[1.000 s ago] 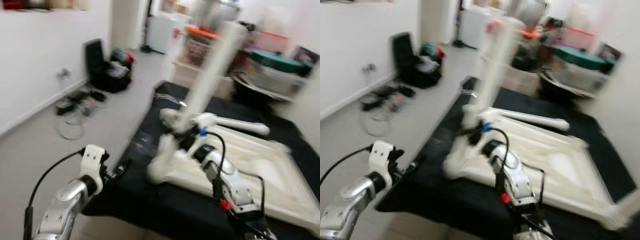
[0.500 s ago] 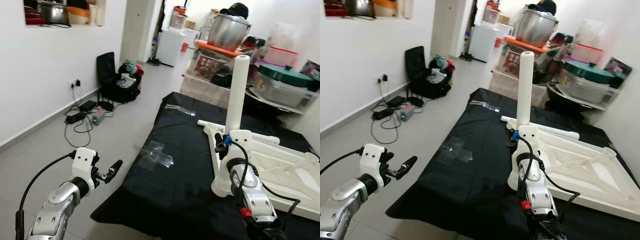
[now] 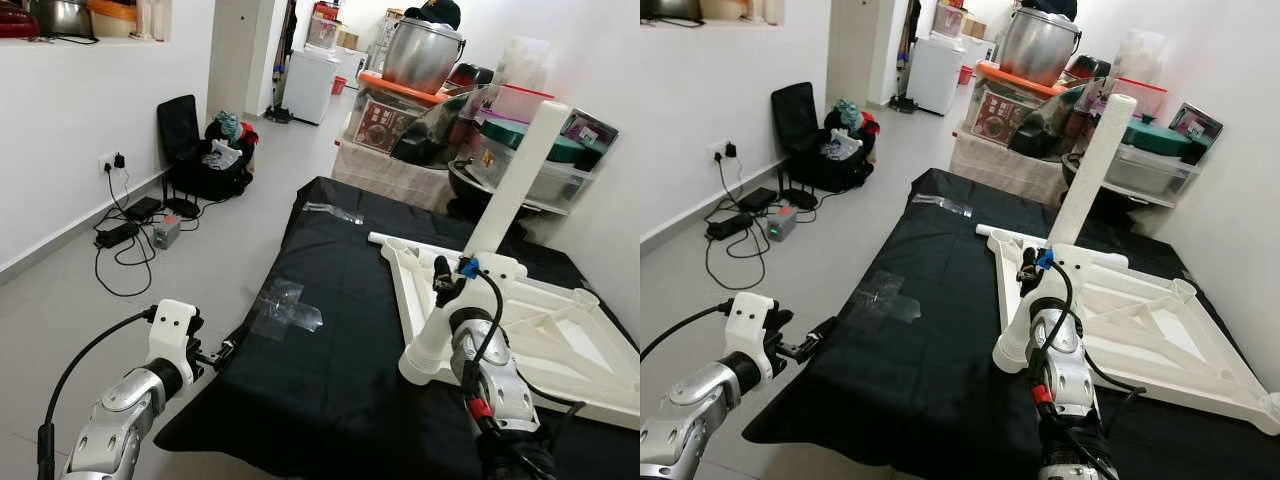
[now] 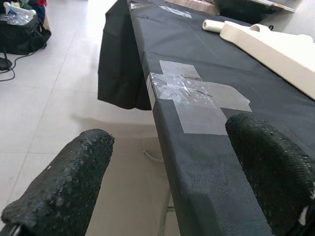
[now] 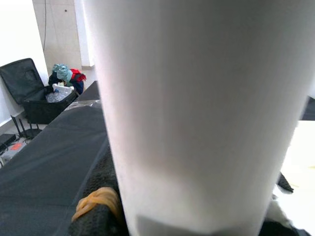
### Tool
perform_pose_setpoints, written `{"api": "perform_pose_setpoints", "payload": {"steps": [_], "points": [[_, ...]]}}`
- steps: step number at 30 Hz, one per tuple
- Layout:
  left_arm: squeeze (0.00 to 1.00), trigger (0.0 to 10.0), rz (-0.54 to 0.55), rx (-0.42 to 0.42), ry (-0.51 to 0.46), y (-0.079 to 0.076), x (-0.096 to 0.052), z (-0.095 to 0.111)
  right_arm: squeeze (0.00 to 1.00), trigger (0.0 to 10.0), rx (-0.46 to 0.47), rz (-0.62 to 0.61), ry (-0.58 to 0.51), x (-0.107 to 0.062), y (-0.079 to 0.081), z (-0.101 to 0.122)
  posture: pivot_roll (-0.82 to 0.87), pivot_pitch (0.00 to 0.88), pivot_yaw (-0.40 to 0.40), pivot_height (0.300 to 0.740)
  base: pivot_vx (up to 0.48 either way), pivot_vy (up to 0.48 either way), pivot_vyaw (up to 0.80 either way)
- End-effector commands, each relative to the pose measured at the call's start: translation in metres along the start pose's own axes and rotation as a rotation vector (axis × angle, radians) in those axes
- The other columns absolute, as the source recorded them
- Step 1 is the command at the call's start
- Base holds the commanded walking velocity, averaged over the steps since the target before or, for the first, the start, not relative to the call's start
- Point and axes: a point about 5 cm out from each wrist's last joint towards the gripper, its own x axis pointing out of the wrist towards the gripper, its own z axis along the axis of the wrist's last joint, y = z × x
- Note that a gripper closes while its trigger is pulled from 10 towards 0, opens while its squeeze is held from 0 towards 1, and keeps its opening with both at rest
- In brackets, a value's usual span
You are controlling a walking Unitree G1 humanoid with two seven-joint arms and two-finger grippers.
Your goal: Building children table
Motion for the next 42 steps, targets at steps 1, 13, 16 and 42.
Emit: {"api": "perform_pose_setpoints", "payload": {"steps": [1,13,16,42], "points": [[0.00,10.0,-0.024,-0.001,-0.004,-0.005,0.004,0.000,0.00,10.0,0.011,-0.052,0.367,-0.025,-0.014,-0.083,0.12,0.000,-0.191,0.740,0.000,0.000,0.00],[0.00,10.0,-0.042,-0.010,0.008,-0.007,0.004,-0.002,0.00,10.0,0.218,0.164,0.417,-0.034,0.021,-0.085,0.11,0.000,-0.177,0.740,0.000,0.000,0.00],[0.00,10.0,-0.045,-0.010,0.008,-0.008,0.004,-0.002,0.00,10.0,0.316,0.424,0.434,-0.045,0.048,-0.075,0.11,0.000,-0.174,0.740,0.000,0.000,0.00],[0.00,10.0,-0.043,-0.014,0.009,-0.004,0.004,-0.001,0.00,10.0,0.187,1.516,0.277,-0.115,0.080,-0.013,0.13,0.000,-0.186,0.740,0.000,0.000,0.00]]}}
